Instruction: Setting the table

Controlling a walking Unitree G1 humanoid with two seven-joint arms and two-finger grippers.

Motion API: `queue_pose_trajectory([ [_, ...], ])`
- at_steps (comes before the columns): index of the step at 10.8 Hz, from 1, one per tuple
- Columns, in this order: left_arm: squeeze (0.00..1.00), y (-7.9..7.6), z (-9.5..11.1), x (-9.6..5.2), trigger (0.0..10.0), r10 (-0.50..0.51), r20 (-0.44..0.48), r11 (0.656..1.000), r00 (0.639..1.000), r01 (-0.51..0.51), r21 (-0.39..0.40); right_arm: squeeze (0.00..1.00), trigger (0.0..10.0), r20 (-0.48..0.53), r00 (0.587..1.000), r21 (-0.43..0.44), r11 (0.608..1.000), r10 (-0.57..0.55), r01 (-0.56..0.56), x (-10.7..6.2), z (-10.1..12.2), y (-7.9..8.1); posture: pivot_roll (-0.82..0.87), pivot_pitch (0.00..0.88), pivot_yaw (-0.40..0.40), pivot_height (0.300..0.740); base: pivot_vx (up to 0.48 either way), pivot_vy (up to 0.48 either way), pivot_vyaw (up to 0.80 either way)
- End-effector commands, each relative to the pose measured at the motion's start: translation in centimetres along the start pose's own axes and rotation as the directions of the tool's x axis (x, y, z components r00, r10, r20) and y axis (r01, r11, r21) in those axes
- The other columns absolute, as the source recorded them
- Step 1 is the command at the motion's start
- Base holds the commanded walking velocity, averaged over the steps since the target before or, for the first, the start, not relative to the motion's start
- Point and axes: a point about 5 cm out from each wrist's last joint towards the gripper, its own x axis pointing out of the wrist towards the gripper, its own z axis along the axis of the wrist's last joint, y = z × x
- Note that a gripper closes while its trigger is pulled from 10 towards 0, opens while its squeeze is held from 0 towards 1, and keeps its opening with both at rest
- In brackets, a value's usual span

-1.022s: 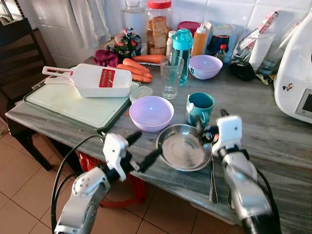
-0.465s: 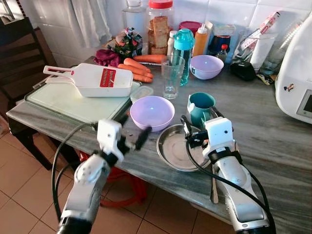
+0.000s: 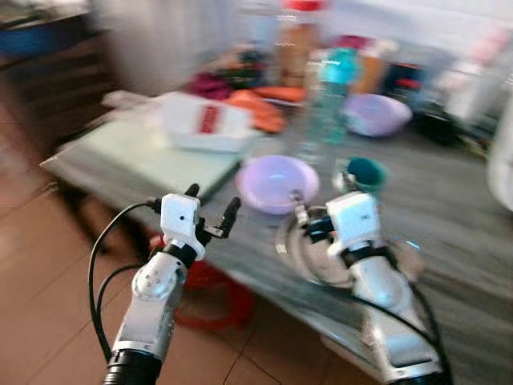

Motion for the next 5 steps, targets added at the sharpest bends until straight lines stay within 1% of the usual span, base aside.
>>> queue_pose_trajectory([
  [1, 0.00, 0.0, 0.1, 0.3, 10.0, 0.018, 0.008, 0.999, 1.000, -0.019, 0.028, 0.00, 10.0, 0.013, 1.000, -0.011, 1.000, 0.000, 0.000, 0.1, 0.5, -0.3, 0.01, 0.000, 0.008, 0.740, 0.000, 0.000, 0.80],
  [2, 0.00, 0.3, 0.2, 0.6, 10.0, 0.043, 0.018, 0.998, 0.999, -0.043, 0.039, 0.00, 10.0, 0.013, 1.000, -0.012, 1.000, 0.007, -0.006, 0.0, 0.5, -0.3, 0.01, 0.000, 0.006, 0.740, 0.000, 0.000, 0.80],
  [4, 0.00, 1.2, 0.4, 0.9, 10.0, 0.126, 0.023, 0.990, 0.992, -0.127, 0.060, 0.00, 10.0, 0.017, 1.000, -0.015, 1.000, 0.026, -0.026, 0.1, 0.6, 0.0, 0.01, 0.000, 0.003, 0.740, 0.000, 0.000, 0.80],
  [5, 0.00, 1.4, 0.3, 1.1, 10.0, 0.158, 0.027, 0.984, 0.987, -0.159, 0.080, 0.00, 10.0, 0.019, 0.999, -0.015, 0.999, 0.032, -0.031, 0.1, 0.7, 0.0, 0.00, 0.000, 0.003, 0.740, 0.000, 0.000, 0.80],
])
